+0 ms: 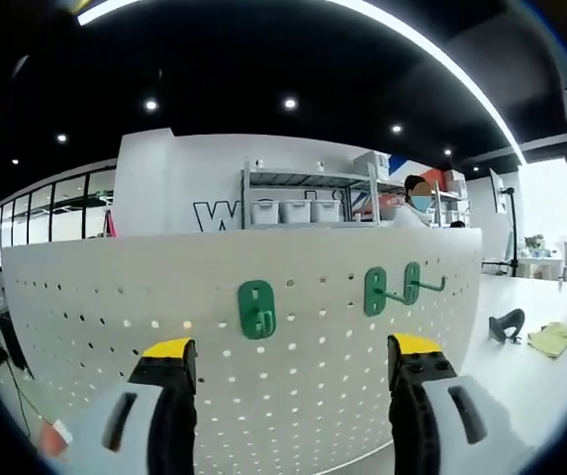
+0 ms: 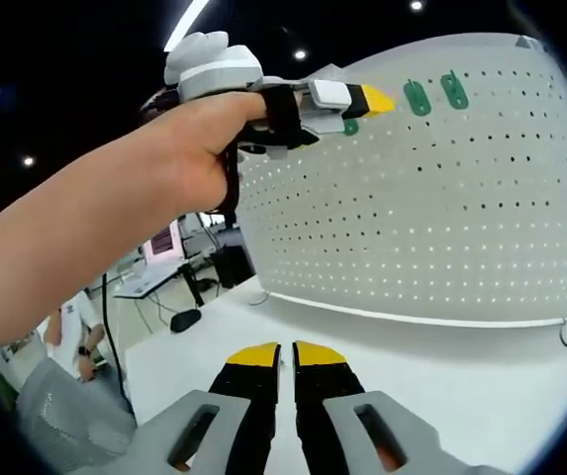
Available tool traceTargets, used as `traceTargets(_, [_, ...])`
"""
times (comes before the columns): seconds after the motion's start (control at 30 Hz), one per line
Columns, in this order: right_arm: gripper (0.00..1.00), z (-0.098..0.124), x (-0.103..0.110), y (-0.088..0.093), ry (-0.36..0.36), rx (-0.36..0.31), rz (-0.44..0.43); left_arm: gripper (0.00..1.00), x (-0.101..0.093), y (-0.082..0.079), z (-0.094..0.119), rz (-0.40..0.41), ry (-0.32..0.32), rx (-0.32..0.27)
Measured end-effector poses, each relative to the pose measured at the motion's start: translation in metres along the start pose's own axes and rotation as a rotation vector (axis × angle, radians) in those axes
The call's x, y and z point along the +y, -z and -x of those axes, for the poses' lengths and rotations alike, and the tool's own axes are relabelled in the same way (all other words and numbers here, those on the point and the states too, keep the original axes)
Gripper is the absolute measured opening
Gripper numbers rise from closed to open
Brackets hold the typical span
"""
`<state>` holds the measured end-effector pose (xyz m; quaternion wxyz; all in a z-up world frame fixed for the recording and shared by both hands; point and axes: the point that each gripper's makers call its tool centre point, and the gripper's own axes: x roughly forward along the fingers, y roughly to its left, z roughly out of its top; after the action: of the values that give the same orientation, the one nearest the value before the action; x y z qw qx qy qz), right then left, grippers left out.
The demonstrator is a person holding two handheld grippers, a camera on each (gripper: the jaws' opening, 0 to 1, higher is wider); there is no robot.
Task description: Insert the hook assembly into the mounting plate slot until the hook locks in place.
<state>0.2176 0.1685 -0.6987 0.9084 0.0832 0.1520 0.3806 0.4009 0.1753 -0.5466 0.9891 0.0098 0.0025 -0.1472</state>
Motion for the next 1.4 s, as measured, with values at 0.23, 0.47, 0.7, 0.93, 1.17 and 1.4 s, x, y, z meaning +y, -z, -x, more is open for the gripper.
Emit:
traceTargets(0.23, [0.17, 0.001, 0.002, -0.006, -0.002, -0.024, 0.013, 0.81, 0.002, 0.004, 0.003, 0.003, 0.001, 0.003])
traceTargets(0.47, [0.33, 0.002, 0.0, -0.012, 0.014, -0.044, 0.034, 0.81, 0.002, 0.006, 0.005, -0.001, 0.007, 0.007])
traceTargets(0.7, [0.63, 0.003, -0.005, -0.017, 0.046, -0.056, 0.063, 0.81, 0.003, 0.008, 0.008, -0.004, 0.012, 0.012])
traceTargets(0.93, [0.86, 0.004, -0.008, -0.02, 0.082, -0.065, 0.089, 0.8, 0.005, 0.013, 0.012, -0.005, 0.013, 0.021])
traceTargets(1.17, [0.99, 0.008, -0.007, -0.031, 0.096, -0.109, 0.126, 0.8, 0.006, 0.009, 0.018, -0.013, 0.014, 0.015])
traceTargets(1.4, [1.0, 0.013, -0.003, -0.032, 0.099, -0.111, 0.164, 0.79, 0.005, 0.012, 0.025, -0.018, 0.018, 0.018])
